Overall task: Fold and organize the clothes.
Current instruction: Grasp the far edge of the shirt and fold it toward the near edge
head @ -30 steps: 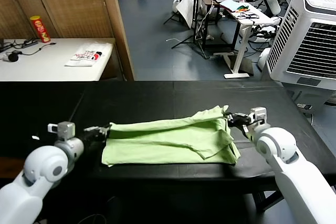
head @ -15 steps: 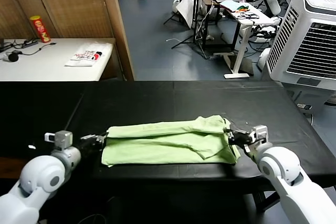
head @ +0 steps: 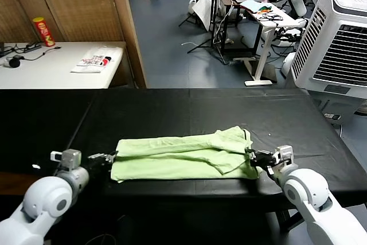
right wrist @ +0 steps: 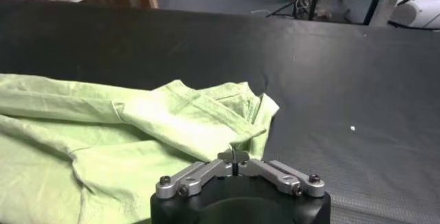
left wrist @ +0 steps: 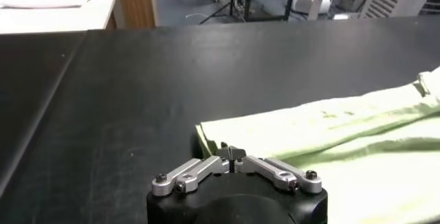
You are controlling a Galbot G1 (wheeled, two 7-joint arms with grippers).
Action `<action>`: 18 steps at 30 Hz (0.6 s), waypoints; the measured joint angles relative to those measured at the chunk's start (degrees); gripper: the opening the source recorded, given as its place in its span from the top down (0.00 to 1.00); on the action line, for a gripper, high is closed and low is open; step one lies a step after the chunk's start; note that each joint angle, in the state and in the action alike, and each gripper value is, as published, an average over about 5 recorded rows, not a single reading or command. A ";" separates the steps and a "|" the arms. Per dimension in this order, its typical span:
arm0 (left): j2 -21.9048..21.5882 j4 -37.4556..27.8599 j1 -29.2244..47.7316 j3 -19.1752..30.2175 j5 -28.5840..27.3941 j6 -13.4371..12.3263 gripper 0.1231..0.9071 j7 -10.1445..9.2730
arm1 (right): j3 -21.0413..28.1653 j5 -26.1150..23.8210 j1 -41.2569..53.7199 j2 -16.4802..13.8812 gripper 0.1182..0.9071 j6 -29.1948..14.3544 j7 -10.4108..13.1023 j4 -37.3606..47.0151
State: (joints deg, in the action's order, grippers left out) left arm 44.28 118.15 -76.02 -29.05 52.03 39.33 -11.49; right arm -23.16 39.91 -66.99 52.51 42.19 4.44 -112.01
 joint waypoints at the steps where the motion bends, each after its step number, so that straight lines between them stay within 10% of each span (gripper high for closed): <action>1: 0.14 0.02 -0.15 0.08 -0.31 0.03 1.00 0.02 | -0.12 0.00 -0.11 -0.04 0.99 0.00 -0.10 -0.02; 12: 1.15 -1.70 -0.58 1.40 -5.72 0.09 1.00 0.21 | -1.42 0.01 -1.30 -0.44 0.98 0.00 -1.09 -0.74; 18: 1.08 -0.58 -1.23 1.22 -6.00 0.86 0.88 -0.09 | -2.91 0.63 -2.38 -1.27 0.68 0.00 -1.09 -2.53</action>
State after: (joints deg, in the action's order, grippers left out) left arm 45.37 117.58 -77.25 -27.83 46.03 40.19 -11.58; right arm -26.07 40.53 -69.37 51.23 42.19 3.35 -114.54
